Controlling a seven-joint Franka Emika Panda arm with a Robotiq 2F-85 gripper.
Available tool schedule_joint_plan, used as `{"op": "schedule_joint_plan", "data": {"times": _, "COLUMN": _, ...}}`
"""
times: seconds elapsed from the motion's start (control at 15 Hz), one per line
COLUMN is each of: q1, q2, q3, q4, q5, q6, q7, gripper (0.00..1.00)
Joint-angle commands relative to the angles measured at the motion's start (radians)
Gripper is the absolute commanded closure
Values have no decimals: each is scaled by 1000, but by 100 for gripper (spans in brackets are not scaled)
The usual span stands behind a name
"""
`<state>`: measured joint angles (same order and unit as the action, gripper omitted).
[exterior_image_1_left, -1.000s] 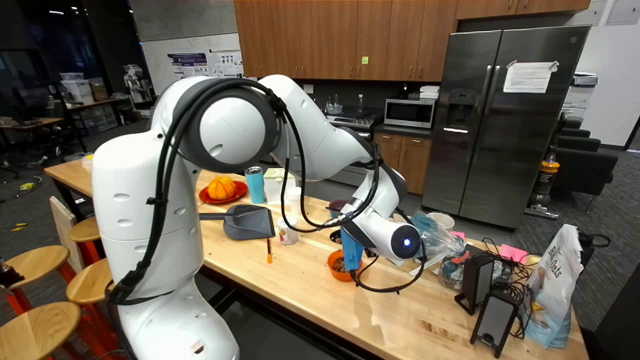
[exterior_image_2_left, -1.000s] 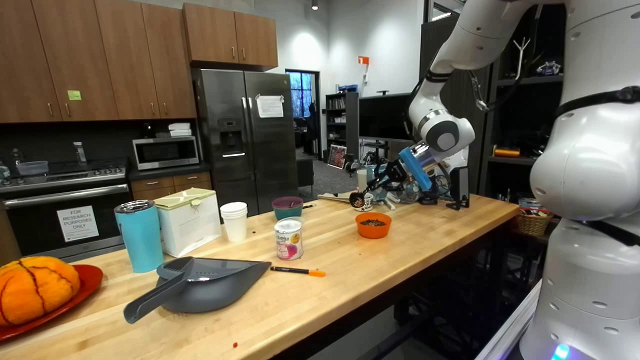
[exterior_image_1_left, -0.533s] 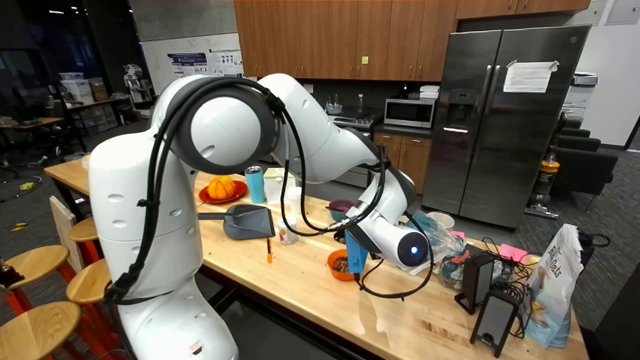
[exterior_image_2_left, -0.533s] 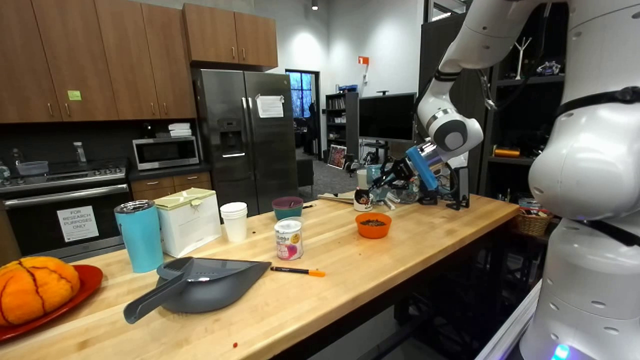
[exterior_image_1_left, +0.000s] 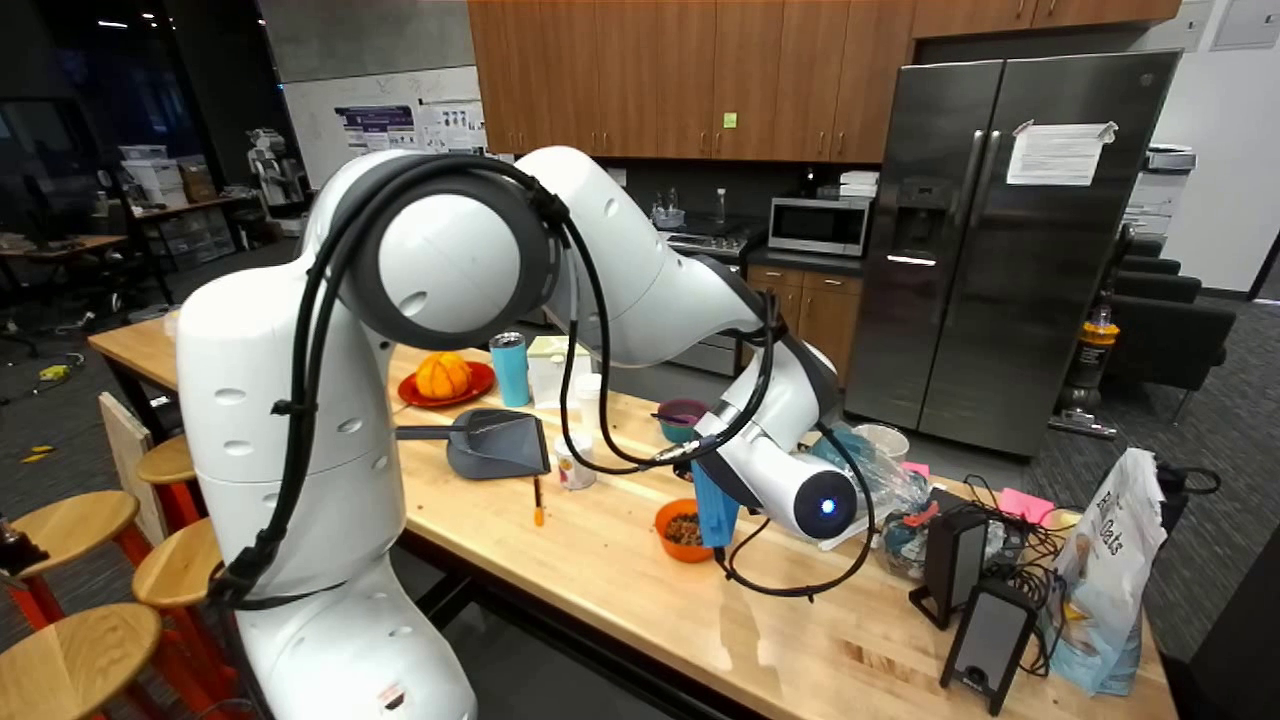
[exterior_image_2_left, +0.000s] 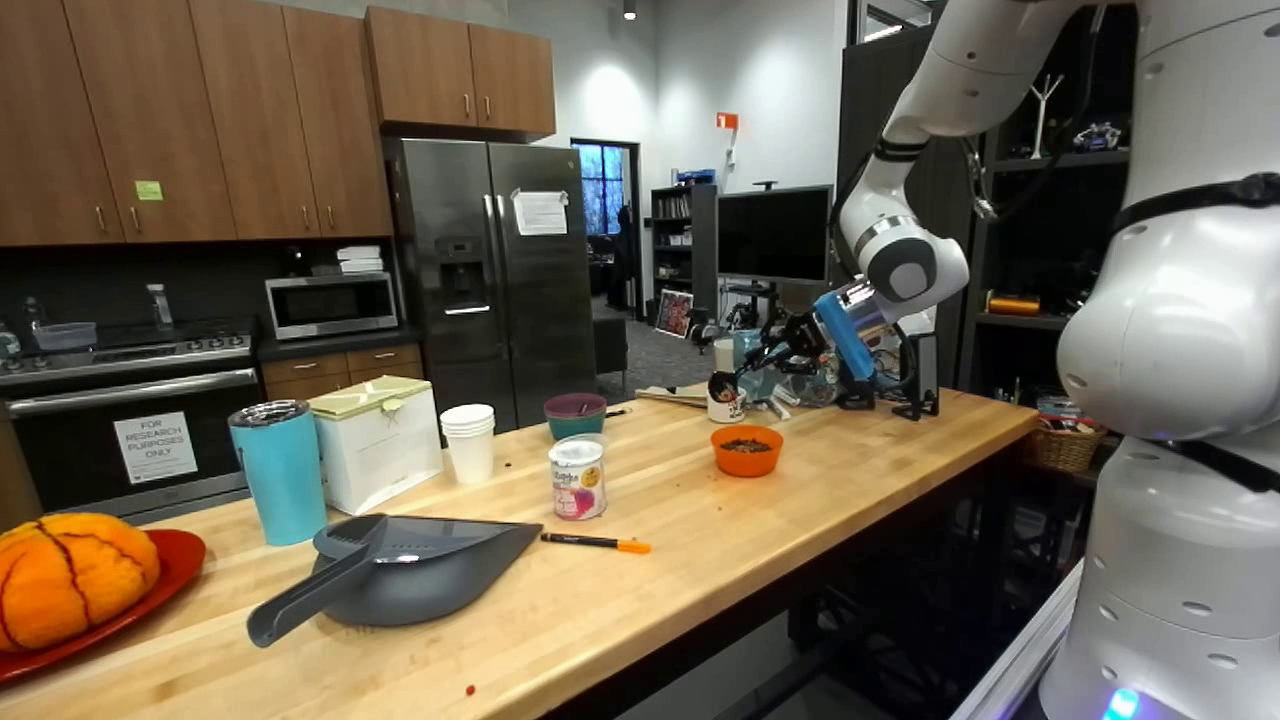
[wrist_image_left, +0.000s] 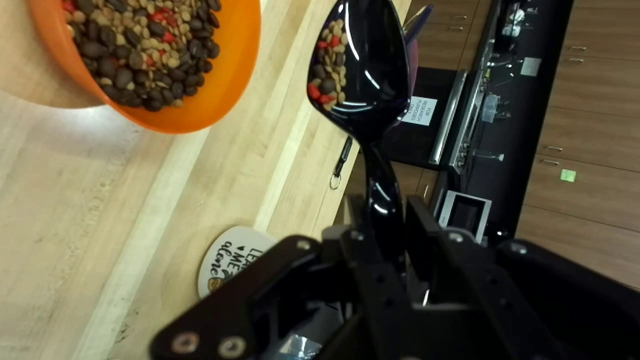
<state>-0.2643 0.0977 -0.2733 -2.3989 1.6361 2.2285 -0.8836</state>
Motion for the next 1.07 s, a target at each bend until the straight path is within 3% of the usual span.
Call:
{"op": "schedule_joint_plan", "data": {"times": 0.0, "q1": -4, "q2": -18, "q3": -4, "q4": -6, "q5": 50, "q6": -26, "q7": -60, "gripper": 94}}
{"op": "schedule_joint_plan", "data": {"times": 1.0, "q1": -6, "q2": -21, "q3": -7, "q4": -16, "q5": 125, "q6": -132, "q7": -189, "gripper": 94}}
